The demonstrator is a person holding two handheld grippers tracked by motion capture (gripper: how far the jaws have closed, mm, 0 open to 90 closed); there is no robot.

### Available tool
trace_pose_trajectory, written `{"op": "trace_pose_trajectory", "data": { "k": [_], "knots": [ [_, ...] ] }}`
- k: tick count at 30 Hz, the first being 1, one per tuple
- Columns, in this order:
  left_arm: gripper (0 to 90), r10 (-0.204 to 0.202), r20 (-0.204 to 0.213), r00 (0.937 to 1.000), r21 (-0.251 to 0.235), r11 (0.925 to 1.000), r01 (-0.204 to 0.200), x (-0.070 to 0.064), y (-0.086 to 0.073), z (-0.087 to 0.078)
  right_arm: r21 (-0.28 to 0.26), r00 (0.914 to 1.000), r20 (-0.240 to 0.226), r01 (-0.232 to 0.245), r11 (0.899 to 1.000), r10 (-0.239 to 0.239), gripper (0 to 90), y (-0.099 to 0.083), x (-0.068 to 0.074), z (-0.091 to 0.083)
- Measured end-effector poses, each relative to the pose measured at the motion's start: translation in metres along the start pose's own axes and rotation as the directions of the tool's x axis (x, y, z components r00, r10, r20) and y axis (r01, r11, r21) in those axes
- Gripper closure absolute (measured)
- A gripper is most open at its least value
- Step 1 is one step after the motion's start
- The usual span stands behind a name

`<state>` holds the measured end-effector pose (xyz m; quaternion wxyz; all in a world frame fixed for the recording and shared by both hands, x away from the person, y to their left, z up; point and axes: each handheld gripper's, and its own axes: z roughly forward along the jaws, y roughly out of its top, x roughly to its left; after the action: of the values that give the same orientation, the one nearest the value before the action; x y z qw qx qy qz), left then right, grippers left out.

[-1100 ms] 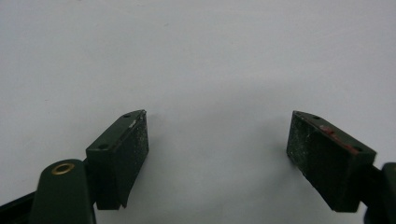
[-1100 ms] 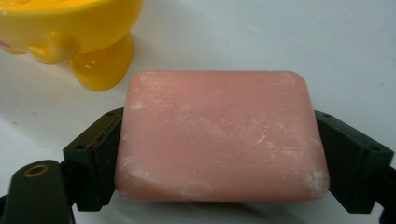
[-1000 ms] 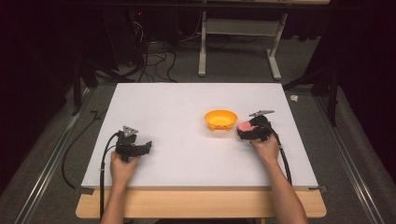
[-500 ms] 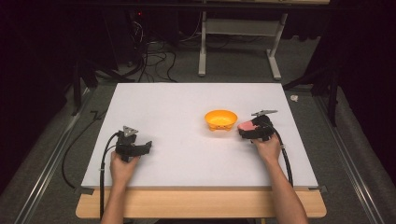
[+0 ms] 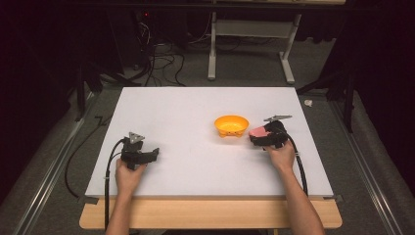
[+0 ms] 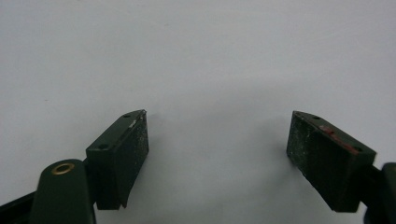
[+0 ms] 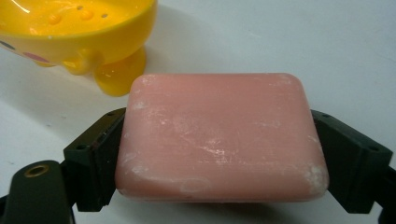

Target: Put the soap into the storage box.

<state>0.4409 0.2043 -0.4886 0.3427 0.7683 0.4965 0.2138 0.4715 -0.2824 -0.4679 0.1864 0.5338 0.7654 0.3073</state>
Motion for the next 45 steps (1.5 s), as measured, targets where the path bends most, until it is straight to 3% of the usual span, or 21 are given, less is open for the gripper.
{"op": "trace_pose_trajectory", "data": {
  "k": [8, 16, 24, 34, 45],
  "knots": [
    [21.2, 0.0, 0.0, 1.0, 0.0, 1.0, 0.0, 0.0, 0.0, 0.0, -0.022, 0.9997, -0.02, -0.01, 1.0, 0.01, 13.7, 0.0, 0.001, -0.009],
    [21.3, 0.001, -0.001, 1.0, -0.001, 1.0, -0.001, 0.0, 0.0, 0.0, -0.03, 0.9965, -0.04, -0.074, 0.997, 0.073, 13.7, -0.006, -0.005, -0.019],
    [21.2, 0.002, -0.002, 1.0, -0.002, 1.0, -0.002, 0.0, 0.0, 0.0, -0.039, 0.9928, -0.065, -0.103, 0.994, 0.1, 13.7, -0.009, -0.005, -0.033],
    [21.2, 0.002, -0.002, 1.0, 0.0, 1.0, -0.002, 0.0, 0.0, 0.0, -0.063, 0.9915, -0.095, -0.095, 0.994, 0.089, 13.7, -0.006, 0.002, -0.048],
    [21.3, 0.002, -0.003, 1.0, 0.0, 1.0, -0.002, -0.001, 0.0, 0.0, -0.071, 0.9894, -0.13, -0.074, 0.995, 0.064, 13.7, -0.003, 0.016, -0.053]
  ]
}}
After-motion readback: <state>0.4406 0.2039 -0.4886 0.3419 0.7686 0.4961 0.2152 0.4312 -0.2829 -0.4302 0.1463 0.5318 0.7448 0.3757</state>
